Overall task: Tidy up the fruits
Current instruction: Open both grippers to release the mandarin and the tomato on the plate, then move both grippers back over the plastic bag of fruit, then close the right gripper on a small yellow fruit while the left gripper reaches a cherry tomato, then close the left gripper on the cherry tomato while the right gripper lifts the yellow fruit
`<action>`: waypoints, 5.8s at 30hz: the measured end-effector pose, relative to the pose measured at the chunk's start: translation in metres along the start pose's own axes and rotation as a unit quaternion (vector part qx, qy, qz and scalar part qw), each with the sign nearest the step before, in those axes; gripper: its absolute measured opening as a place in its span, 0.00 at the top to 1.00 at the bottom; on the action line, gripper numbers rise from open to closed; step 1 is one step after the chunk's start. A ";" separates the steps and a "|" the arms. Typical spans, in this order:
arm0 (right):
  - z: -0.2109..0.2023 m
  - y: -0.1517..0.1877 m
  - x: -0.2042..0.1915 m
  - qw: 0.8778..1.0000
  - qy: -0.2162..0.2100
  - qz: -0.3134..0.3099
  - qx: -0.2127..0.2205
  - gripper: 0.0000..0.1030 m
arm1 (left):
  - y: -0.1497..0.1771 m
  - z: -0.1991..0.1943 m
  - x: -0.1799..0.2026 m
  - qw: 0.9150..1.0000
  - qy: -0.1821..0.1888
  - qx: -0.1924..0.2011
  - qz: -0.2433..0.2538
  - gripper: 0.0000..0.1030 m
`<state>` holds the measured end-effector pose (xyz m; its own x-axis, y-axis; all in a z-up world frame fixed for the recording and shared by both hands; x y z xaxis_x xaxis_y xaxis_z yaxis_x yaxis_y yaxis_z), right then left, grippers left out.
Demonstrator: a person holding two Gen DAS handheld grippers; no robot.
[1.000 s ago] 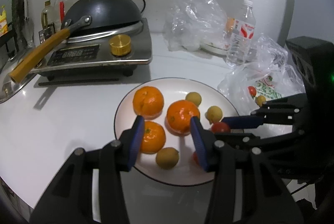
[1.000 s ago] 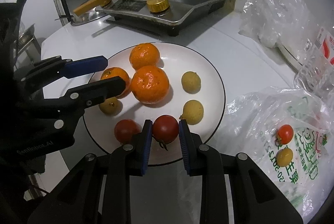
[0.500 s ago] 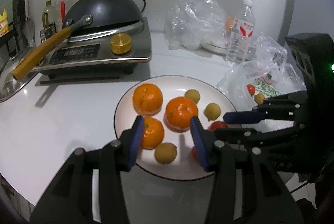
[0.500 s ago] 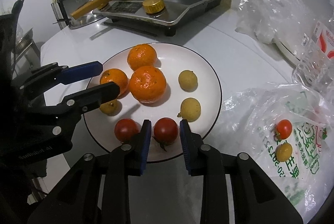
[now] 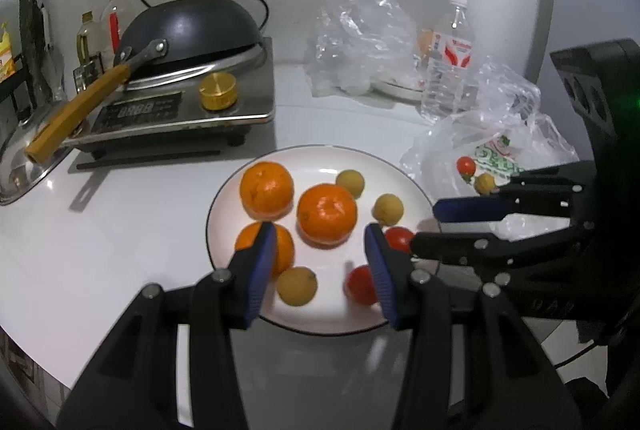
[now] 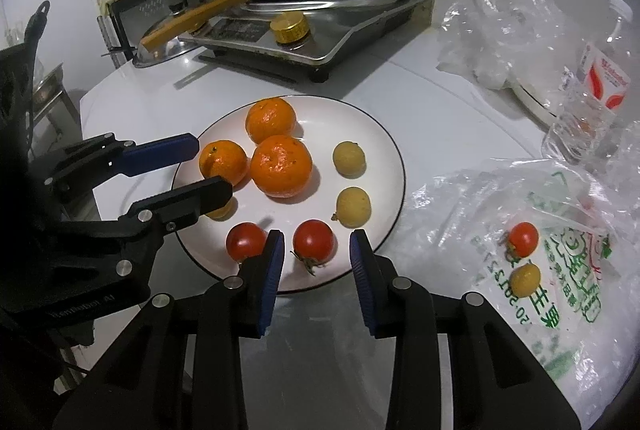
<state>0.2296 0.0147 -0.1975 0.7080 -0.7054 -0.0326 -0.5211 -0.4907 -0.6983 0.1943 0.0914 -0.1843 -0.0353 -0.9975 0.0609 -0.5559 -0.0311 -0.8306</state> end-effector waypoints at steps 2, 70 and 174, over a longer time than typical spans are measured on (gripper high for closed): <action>-0.005 0.000 0.001 1.000 0.002 0.001 0.004 0.65 | -0.001 -0.002 0.004 1.000 0.000 0.001 0.004 0.54; -0.045 0.053 0.153 0.993 0.036 0.106 0.029 0.65 | -0.024 0.053 0.147 0.993 0.052 -0.049 0.097 0.52; -0.084 0.058 0.201 0.990 0.046 0.106 0.082 0.72 | -0.051 0.109 0.199 0.986 0.076 -0.069 0.134 0.71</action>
<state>0.3016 -0.1991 -0.1844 0.5406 -0.8311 -0.1308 -0.5632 -0.2420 -0.7901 0.3062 -0.1126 -0.1901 -0.3145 -0.9475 -0.0587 -0.6166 0.2509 -0.7462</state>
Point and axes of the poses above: each gripper's, at about its wrist camera, not at the fingertips, and z roughly the way its jaws point, x to its right, y to its underside, the point moved 5 cm from there along z, roughly the way its jaws point, and after that the axes turned 4 degrees about x, right-handed, at the moved point
